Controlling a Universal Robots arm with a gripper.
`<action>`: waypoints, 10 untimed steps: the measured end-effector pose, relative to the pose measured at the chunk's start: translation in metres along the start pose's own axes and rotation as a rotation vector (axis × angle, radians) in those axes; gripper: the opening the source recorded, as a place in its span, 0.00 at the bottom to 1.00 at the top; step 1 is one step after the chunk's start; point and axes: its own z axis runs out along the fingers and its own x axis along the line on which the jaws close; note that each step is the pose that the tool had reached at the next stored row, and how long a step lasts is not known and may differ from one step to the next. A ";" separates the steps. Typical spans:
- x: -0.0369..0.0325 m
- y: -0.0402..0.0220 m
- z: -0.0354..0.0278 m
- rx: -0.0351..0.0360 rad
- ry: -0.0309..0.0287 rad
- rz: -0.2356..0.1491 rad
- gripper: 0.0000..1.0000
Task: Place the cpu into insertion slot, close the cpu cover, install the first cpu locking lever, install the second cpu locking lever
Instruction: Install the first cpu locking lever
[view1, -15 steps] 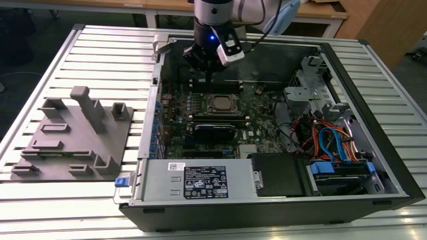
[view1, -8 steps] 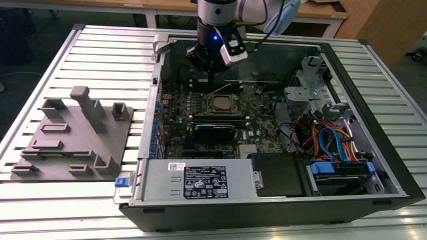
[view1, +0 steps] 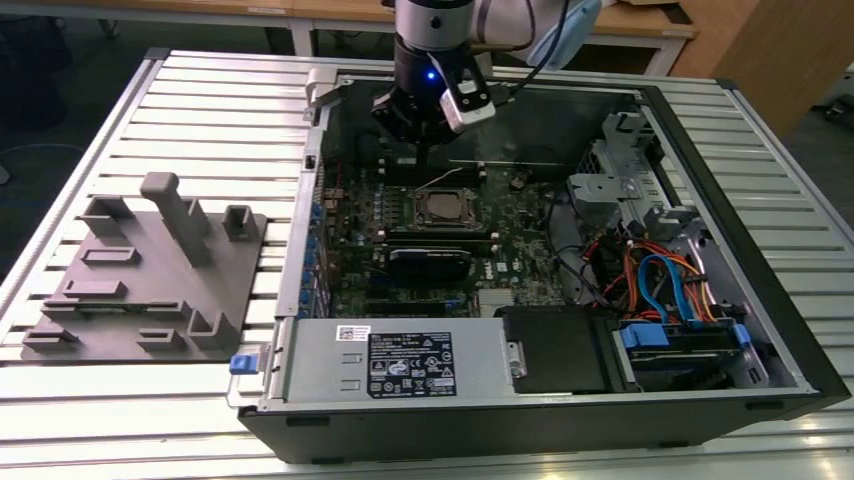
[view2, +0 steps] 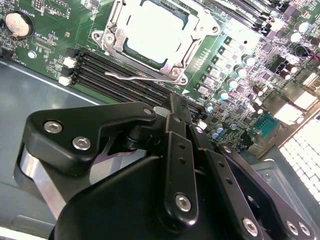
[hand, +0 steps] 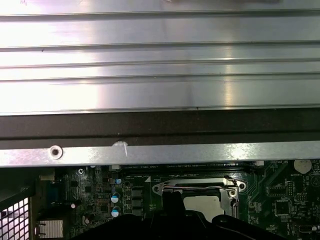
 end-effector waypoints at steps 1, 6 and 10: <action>0.0000 0.0000 0.0000 0.0000 0.0000 0.000 0.11; -0.0003 -0.0010 0.0005 -0.0397 0.0018 0.001 0.11; -0.0013 -0.0031 0.0031 -0.0549 0.0019 0.006 0.11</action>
